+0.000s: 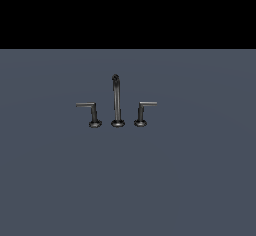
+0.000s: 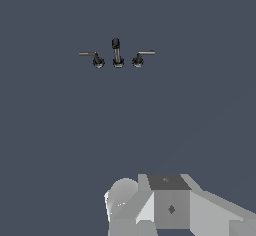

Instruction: Turn on the faucet by rotating a designated handle.

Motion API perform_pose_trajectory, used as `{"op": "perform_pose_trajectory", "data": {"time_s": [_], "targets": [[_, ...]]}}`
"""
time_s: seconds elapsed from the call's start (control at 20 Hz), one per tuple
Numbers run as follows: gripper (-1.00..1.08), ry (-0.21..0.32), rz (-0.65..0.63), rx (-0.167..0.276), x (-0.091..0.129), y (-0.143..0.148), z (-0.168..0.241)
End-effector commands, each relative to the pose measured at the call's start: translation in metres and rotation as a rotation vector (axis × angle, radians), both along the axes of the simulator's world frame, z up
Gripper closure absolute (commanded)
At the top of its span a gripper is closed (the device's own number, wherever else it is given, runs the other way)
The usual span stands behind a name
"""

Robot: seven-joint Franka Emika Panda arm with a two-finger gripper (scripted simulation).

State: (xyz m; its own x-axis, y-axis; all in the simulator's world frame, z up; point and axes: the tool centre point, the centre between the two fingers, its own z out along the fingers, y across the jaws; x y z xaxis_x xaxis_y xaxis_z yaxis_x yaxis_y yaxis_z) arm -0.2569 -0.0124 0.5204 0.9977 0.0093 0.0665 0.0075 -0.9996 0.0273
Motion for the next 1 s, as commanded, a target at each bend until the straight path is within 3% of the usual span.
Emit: {"op": "perform_pose_trajectory", "data": {"time_s": [0.0, 0.5, 0.95], "targets": [[1.08, 0.0, 0.0, 0.0, 0.0, 0.0, 0.0], [1.08, 0.001, -0.059, 0.003, 0.013, 0.007, -0.017], [1.08, 0.005, -0.216, 0.012, 0.048, 0.022, -0.061]]}}
